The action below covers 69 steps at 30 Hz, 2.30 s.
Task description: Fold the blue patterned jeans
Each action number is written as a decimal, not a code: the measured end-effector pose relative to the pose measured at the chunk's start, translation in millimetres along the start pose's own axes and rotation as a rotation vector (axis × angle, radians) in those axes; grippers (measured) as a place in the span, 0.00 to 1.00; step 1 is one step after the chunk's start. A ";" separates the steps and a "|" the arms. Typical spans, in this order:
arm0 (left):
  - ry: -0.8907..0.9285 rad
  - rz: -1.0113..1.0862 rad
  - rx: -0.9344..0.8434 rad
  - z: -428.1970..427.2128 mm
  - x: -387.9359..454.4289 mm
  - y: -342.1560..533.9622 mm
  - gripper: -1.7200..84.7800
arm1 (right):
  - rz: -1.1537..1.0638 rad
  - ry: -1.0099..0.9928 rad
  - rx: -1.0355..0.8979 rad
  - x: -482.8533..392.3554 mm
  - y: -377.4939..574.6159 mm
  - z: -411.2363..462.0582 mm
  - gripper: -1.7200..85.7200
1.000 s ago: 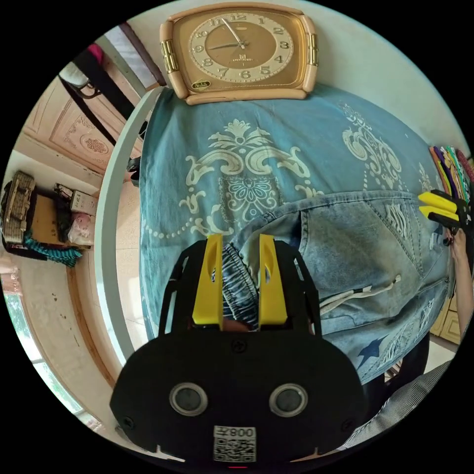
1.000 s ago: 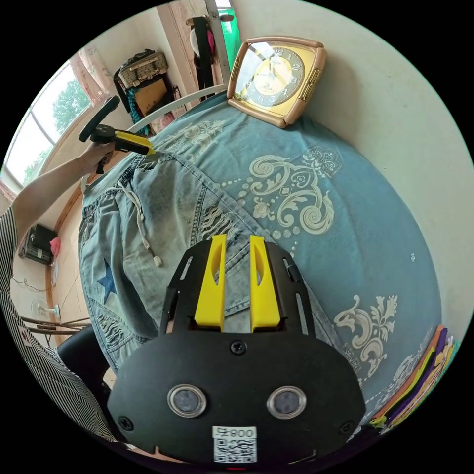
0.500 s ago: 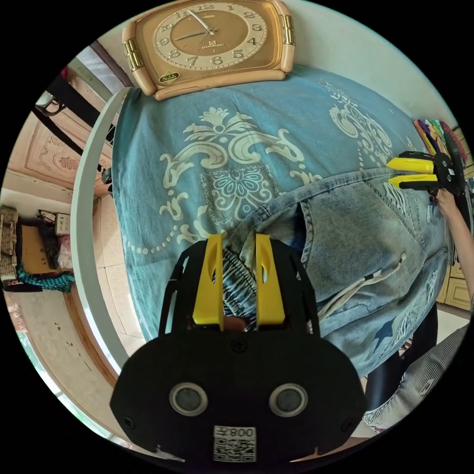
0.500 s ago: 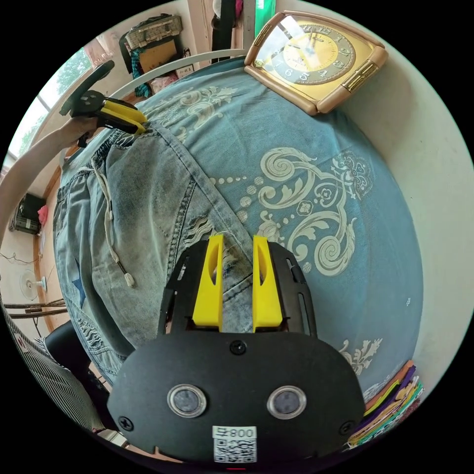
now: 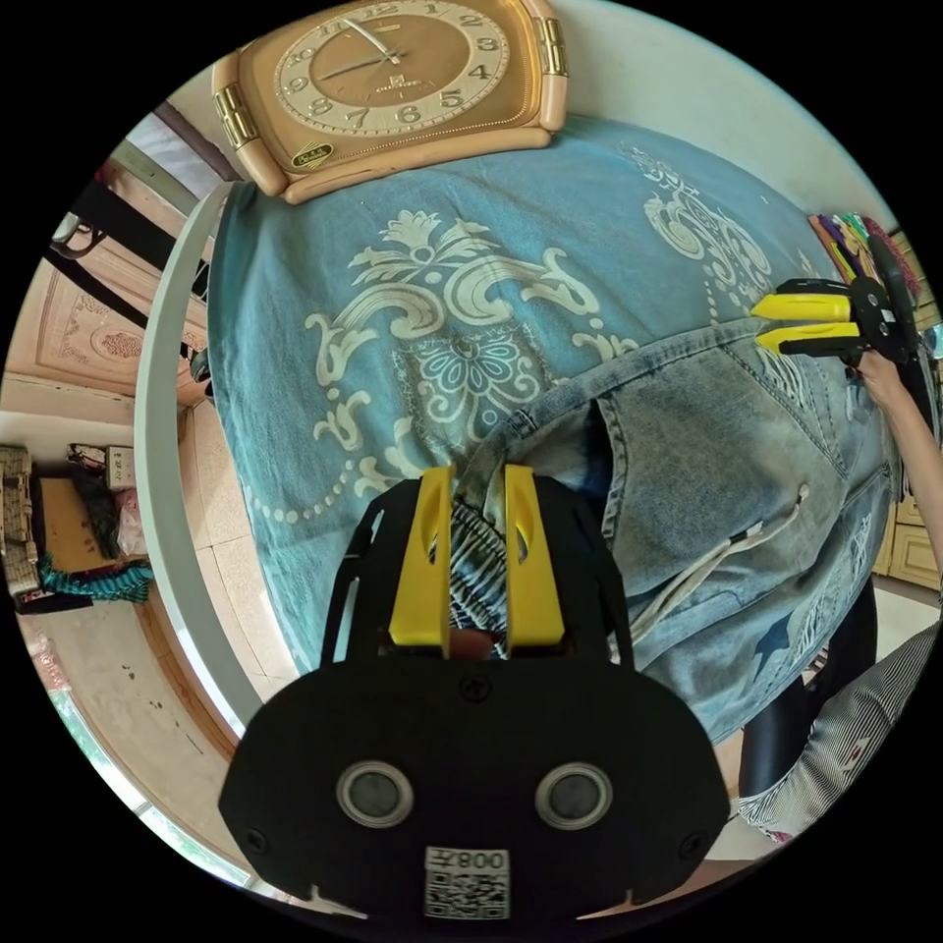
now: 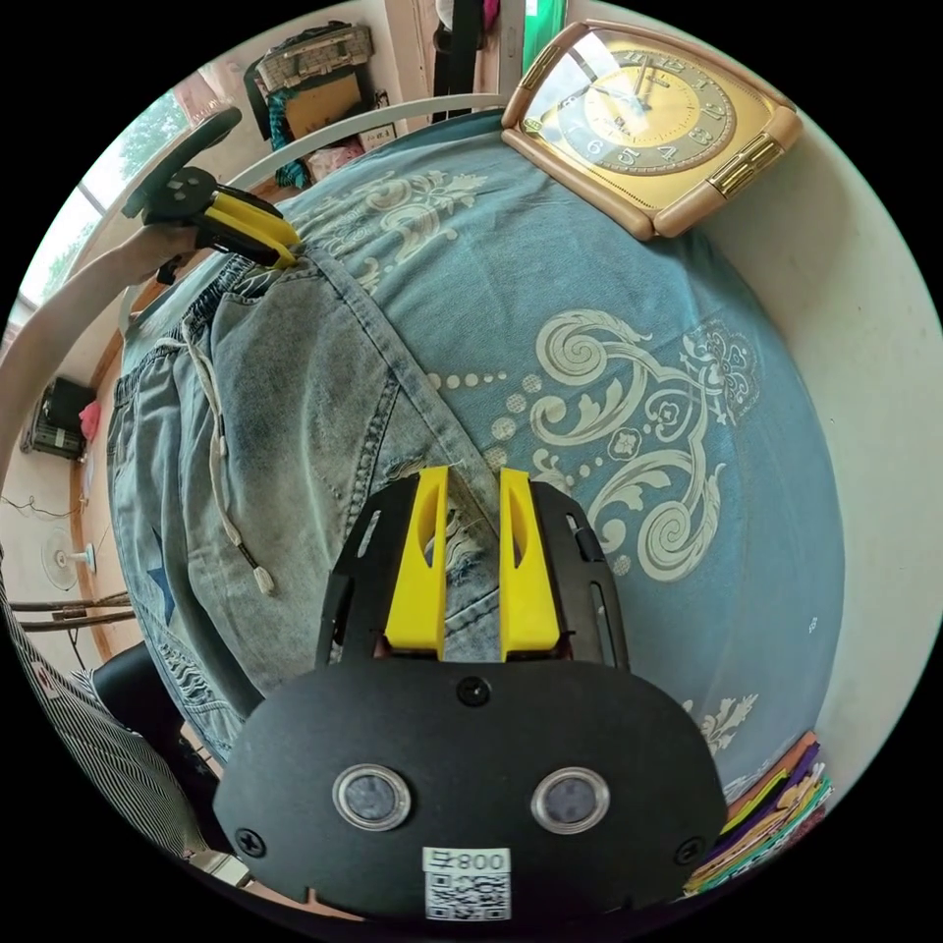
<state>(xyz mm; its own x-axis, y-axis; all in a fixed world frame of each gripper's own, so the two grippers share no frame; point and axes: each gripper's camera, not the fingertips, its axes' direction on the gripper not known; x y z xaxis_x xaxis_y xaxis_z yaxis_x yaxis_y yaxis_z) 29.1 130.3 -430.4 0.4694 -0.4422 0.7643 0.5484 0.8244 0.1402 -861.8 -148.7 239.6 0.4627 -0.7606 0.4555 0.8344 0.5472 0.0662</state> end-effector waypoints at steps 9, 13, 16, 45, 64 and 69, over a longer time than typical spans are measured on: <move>-0.112 -0.095 0.028 -11.3 33.7 22.1 0.06 | 0.040 0.024 -0.031 -29.1 -1.9 7.3 0.04; -0.122 -0.084 0.051 -26.6 42.8 37.5 0.05 | 0.076 -0.009 -0.007 -40.1 6.9 3.3 0.03; -0.126 -0.080 0.072 -38.7 50.2 53.7 0.05 | 0.097 -0.034 0.024 -48.8 16.7 -5.3 0.03; -0.169 0.110 0.011 -20.2 161.2 349.6 0.03 | -0.027 -0.150 0.145 -308.0 199.4 -13.3 0.03; -0.099 0.047 -0.101 95.4 154.7 448.6 0.03 | -0.113 -0.202 -0.077 -389.6 237.4 114.8 0.03; -0.092 0.023 -0.091 122.7 149.1 473.0 0.03 | -0.096 -0.227 -0.112 -388.1 246.6 140.4 0.03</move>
<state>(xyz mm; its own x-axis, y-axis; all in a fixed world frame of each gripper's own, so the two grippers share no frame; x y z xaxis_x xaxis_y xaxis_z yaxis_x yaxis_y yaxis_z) 273.5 497.7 -172.8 0.4197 -0.3858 0.8216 0.6009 0.7965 0.0670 -877.6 330.5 203.8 0.3119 -0.7023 0.6399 0.9048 0.4250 0.0255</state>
